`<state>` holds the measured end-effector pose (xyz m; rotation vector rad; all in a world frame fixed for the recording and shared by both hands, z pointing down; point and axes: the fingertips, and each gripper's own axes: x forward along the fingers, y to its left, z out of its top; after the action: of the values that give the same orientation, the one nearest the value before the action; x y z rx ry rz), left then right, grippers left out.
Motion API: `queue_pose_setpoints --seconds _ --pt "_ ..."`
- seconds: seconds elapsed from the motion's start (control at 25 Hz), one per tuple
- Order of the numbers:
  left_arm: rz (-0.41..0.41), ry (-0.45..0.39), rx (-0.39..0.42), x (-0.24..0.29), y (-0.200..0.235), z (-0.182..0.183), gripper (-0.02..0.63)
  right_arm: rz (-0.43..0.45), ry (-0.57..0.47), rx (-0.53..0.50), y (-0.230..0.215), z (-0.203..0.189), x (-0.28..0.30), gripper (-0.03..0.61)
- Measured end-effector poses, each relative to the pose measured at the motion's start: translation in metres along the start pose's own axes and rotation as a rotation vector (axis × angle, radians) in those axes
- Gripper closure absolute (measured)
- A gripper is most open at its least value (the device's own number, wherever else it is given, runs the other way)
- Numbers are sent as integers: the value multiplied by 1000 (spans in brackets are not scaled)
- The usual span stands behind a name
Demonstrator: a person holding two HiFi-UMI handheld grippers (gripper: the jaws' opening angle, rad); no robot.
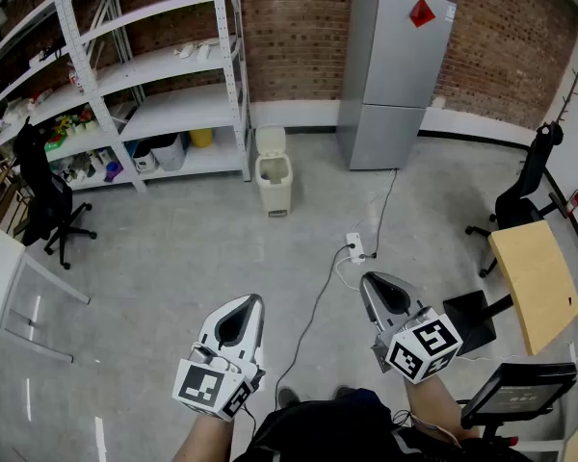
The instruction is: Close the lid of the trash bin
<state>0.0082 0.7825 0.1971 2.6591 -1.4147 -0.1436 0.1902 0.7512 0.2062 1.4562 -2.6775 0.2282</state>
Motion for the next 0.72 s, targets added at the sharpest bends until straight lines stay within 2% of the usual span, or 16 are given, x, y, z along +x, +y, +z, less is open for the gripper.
queue_pose_setpoints --seconds 0.32,0.72 --pt "-55 26 -34 24 31 -13 615 0 6 26 -2 -9 33 569" --pt "-41 54 -30 150 79 -24 615 46 -43 45 -97 0 138 569"
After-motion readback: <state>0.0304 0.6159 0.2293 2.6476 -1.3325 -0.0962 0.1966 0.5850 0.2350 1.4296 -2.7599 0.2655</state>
